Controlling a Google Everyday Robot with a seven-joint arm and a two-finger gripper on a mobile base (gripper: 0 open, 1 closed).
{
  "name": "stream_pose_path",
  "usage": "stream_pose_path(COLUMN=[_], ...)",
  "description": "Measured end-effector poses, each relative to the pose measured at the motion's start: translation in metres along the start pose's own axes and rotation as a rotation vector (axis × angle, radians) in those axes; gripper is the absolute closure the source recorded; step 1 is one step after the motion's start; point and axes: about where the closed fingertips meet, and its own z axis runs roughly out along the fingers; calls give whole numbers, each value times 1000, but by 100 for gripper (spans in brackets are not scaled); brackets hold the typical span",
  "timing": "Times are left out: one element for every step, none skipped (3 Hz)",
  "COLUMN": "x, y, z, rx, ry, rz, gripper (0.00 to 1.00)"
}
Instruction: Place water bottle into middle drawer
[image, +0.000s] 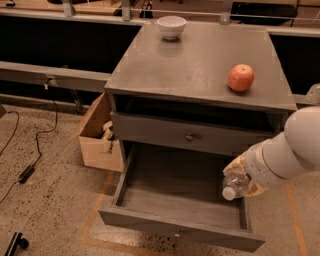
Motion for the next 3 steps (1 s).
stream_pose_path(x=[-12, -9, -21], y=[9, 6, 4], z=[64, 123, 185], rx=[53, 66, 26], ry=[-57, -82, -119], rz=[99, 163, 175], gripper=[100, 100, 100])
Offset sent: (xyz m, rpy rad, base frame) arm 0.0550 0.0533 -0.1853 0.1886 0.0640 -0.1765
